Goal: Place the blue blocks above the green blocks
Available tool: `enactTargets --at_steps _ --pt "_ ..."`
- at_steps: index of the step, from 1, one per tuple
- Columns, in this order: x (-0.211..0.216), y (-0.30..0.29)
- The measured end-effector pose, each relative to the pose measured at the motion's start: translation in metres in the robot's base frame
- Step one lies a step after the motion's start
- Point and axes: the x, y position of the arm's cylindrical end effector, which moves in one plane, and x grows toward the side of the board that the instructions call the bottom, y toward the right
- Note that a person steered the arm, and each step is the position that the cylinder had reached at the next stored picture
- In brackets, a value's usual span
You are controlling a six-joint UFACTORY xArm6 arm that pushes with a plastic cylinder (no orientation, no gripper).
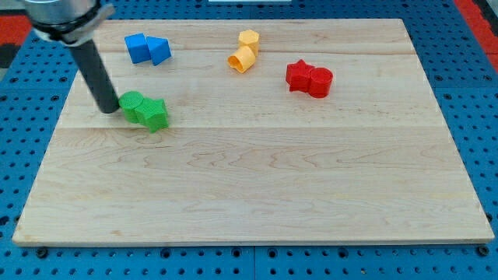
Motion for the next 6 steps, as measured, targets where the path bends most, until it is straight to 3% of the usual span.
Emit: enactTargets --at_steps 2,4,6 --pt "0.020 0.021" --pt "-0.008 -0.027" --pt "-0.012 -0.033"
